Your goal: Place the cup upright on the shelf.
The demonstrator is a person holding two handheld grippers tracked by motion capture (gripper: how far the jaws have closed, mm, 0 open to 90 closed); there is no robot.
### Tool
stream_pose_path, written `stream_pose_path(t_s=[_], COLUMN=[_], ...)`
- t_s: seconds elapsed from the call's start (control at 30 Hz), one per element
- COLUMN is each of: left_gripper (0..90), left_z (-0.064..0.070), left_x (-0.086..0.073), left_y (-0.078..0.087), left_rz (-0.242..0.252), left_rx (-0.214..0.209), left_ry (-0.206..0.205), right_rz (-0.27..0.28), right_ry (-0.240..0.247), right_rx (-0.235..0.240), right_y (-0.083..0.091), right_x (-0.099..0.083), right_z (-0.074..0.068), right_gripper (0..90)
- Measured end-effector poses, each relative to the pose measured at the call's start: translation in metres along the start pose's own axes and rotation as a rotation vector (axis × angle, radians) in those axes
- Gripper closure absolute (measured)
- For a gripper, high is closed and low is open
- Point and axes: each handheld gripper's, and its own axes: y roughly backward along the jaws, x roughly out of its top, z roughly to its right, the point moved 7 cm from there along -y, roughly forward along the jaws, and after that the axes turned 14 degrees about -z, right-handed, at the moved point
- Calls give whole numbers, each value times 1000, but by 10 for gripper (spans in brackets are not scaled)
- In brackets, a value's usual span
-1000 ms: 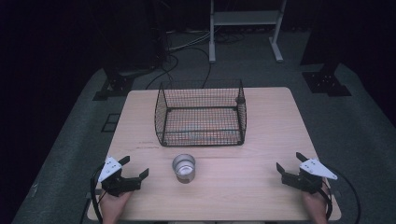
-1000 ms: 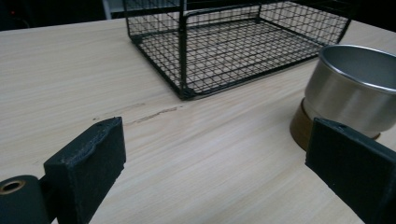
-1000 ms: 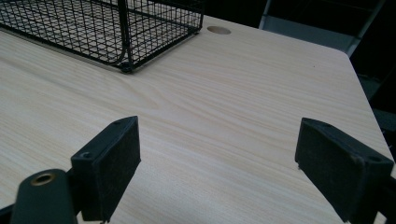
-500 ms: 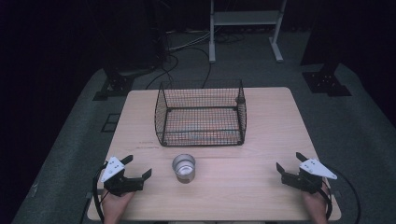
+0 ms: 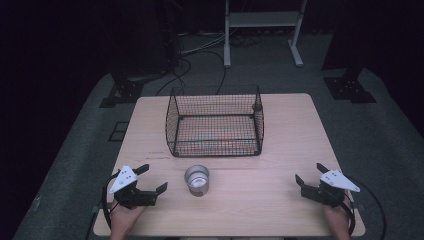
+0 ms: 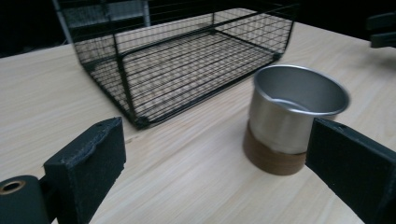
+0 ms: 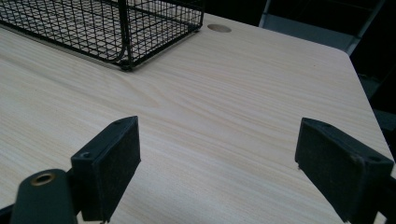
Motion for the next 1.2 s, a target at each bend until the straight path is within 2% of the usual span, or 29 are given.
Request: stream_pose_path(t_s=[0.2, 0.23, 0.53, 0.6, 0.77, 0.8, 1.2], left_gripper=[41, 40, 23, 20, 17, 17, 17], left_z=[14, 14, 29, 33, 39, 41, 48], left_x=[11, 11, 19, 21, 24, 24, 23], left_y=[-2, -2, -15, -19, -27, -31, -51], left_rz=[12, 12, -57, -77, -102, -119, -188], left_rx=[-68, -68, -130, -135, -146, -150, -185], left_ry=[-56, -56, -116, -140, -166, -174, -190], right_rz=[-3, -3, -6, -6, -6, -6, -7], right_ry=[4, 4, 12, 17, 16, 18, 20], right_rx=[1, 1, 3, 1, 2, 2, 4], right_y=[0, 0, 0, -1, -1, -1, -1], right_x=[0, 0, 0, 0, 0, 0, 0], right_z=[0, 0, -1, -1, -1, -1, -2], right_gripper=[134, 134, 134, 134, 134, 134, 135])
